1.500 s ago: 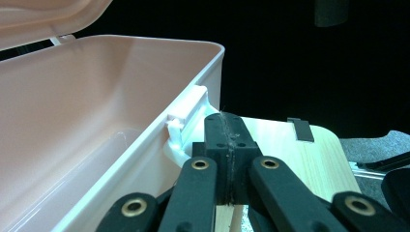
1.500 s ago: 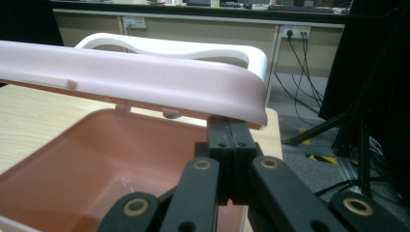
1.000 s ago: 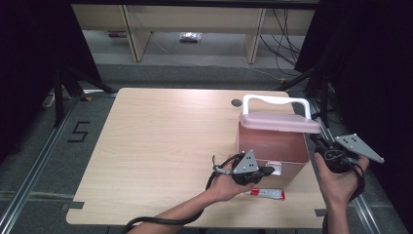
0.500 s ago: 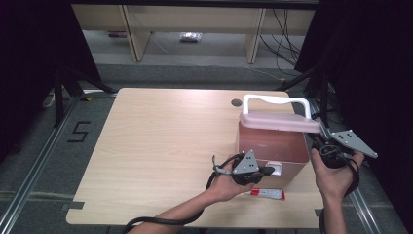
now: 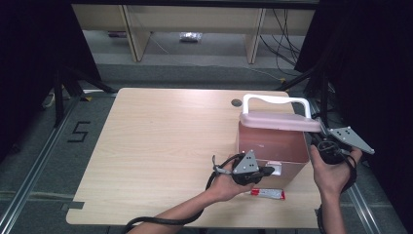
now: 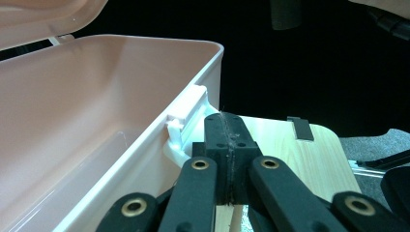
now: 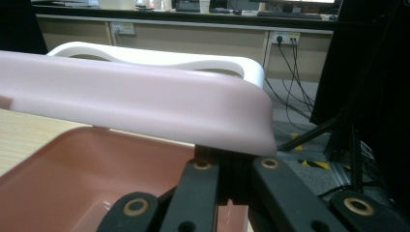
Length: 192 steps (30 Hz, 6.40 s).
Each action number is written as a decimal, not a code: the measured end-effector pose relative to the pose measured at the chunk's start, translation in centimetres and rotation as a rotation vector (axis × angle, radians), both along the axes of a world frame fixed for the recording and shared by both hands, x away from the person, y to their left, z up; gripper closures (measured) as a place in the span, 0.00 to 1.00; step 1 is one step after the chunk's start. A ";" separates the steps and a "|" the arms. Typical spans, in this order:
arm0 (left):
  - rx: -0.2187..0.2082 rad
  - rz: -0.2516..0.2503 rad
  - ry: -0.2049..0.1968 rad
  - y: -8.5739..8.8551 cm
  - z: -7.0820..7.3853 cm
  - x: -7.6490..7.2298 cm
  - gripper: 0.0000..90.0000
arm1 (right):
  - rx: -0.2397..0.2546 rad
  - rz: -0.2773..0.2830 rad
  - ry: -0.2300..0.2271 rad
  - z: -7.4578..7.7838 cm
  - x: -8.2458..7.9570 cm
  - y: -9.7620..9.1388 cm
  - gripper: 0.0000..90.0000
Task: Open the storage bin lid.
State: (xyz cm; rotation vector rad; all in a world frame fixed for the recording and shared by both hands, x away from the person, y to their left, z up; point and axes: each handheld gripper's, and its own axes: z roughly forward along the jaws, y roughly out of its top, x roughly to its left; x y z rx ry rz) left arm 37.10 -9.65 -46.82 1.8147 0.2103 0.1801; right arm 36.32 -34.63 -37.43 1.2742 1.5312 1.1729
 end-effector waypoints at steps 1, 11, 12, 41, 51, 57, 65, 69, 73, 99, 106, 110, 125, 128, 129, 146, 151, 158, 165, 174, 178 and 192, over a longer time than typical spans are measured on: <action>0.000 0.000 0.000 0.0 0.0 0.0 1.00 | -0.006 -0.002 -0.003 0.0 0.1 -0.1 1.00; -0.001 0.000 0.000 0.0 0.0 0.0 1.00 | 0.013 -0.009 -0.015 0.4 0.4 0.1 1.00; -0.002 0.000 0.002 0.0 0.0 0.0 1.00 | 0.014 -0.009 -0.014 0.4 0.5 0.1 1.00; -0.003 0.001 0.001 0.0 0.0 0.0 1.00 | 0.032 -0.021 -0.044 1.4 1.8 0.2 1.00; -0.004 0.001 0.001 0.0 0.0 -0.1 1.00 | 0.027 -0.025 -0.046 1.6 2.1 0.1 1.00; -0.003 -0.001 0.002 0.0 0.0 0.0 1.00 | 0.026 -0.030 -0.057 1.8 2.4 0.1 1.00; -0.001 0.000 0.002 0.0 0.0 0.0 1.00 | 0.023 -0.026 -0.056 2.2 2.8 0.1 1.00; 0.000 -0.001 0.002 0.0 0.0 0.0 1.00 | 0.017 -0.032 -0.060 2.3 3.0 0.0 1.00; -0.001 -0.002 0.002 0.0 0.0 0.0 1.00 | 0.019 -0.035 -0.062 2.4 3.2 0.0 1.00; 0.004 -0.003 0.001 0.0 0.0 0.0 1.00 | 0.026 -0.053 -0.055 2.7 4.4 0.1 1.00; 0.003 -0.002 0.002 0.0 0.0 0.0 1.00 | 0.023 -0.055 -0.057 2.8 4.6 0.1 1.00; 0.004 -0.002 0.002 0.0 0.0 0.0 1.00 | 0.017 -0.052 -0.070 2.8 4.8 0.0 1.00; 0.005 -0.003 0.001 0.0 0.1 0.1 1.00 | 0.020 -0.059 -0.064 2.9 5.3 0.0 1.00; 0.005 -0.003 0.001 0.0 0.1 0.1 1.00 | 0.027 -0.061 -0.054 3.0 5.3 0.1 1.00; 0.004 -0.003 0.002 0.0 0.1 0.1 1.00 | 0.026 -0.063 -0.062 3.0 5.4 0.1 1.00; 0.002 -0.003 0.002 0.0 0.0 0.1 1.00 | 0.021 -0.070 -0.060 3.2 6.5 0.1 1.00; 0.002 -0.002 0.004 0.0 0.1 0.1 1.00 | 0.026 -0.074 -0.055 3.3 6.9 0.1 1.00; 0.002 -0.002 0.004 0.0 0.0 0.1 1.00 | 0.015 -0.074 -0.057 3.4 7.5 0.0 1.00; 0.001 -0.001 0.005 0.0 0.0 0.1 1.00 | 0.031 -0.086 -0.047 3.3 8.0 0.2 1.00; 0.000 -0.001 0.006 0.0 0.0 0.1 1.00 | 0.027 -0.091 -0.034 3.2 8.7 0.1 1.00; 0.000 -0.001 0.004 0.0 0.0 0.0 1.00 | 0.023 -0.092 -0.034 3.1 9.1 0.1 1.00; 0.000 -0.001 0.005 0.0 0.0 0.0 1.00 | 0.021 -0.094 -0.011 2.6 10.2 0.0 1.00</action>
